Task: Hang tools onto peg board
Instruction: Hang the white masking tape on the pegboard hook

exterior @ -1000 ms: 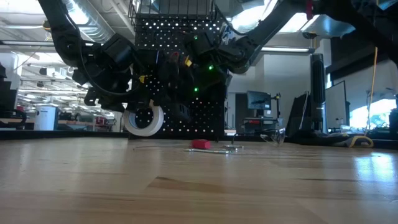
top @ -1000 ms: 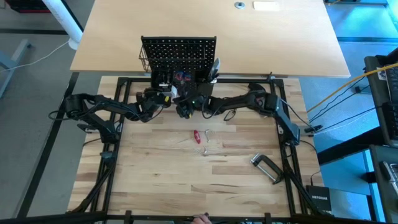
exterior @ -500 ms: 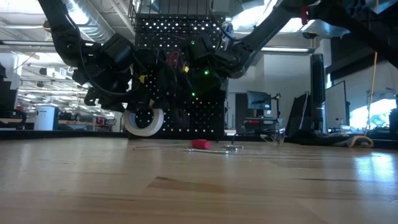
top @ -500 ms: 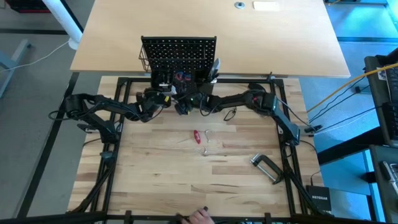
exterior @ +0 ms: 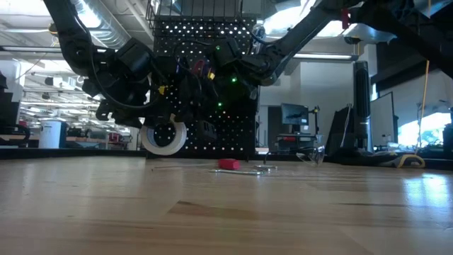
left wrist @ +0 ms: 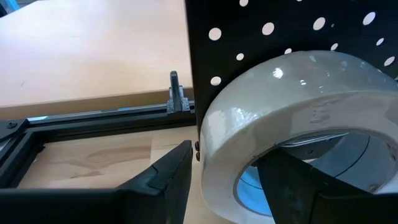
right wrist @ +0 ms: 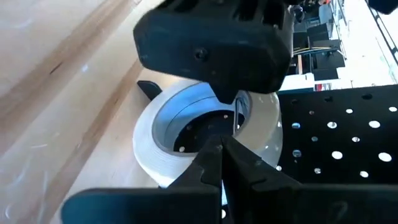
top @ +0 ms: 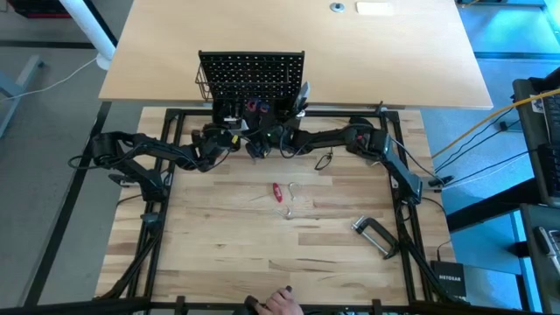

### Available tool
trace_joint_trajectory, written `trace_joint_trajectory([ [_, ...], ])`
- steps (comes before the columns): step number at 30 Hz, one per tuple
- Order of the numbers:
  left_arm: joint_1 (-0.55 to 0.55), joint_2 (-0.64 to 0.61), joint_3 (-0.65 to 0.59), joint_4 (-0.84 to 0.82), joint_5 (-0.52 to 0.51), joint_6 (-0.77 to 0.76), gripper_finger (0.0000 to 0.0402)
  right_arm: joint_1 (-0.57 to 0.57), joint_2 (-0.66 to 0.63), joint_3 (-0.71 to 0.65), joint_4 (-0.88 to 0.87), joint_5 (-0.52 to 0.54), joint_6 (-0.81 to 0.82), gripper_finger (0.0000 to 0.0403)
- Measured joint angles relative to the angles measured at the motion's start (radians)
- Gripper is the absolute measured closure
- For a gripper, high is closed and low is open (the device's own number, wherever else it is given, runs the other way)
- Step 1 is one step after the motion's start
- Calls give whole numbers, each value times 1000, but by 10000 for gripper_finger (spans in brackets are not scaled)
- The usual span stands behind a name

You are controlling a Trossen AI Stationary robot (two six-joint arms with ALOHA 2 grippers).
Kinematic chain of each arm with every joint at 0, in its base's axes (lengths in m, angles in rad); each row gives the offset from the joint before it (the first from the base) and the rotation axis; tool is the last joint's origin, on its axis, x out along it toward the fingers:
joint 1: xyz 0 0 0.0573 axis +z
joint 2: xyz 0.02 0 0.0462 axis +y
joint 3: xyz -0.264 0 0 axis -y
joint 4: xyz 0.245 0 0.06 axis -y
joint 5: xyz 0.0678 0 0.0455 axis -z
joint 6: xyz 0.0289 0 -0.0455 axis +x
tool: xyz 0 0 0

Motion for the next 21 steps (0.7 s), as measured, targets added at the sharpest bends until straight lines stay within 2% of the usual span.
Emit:
trace_joint_trajectory([
  [8,-13,0,0,1,6,31,235,-15,0,1,-1,16,-3,399],
  [21,-67,-6,-1,-2,-2,195,235,-15,0,1,-1,20,-2,400],
])
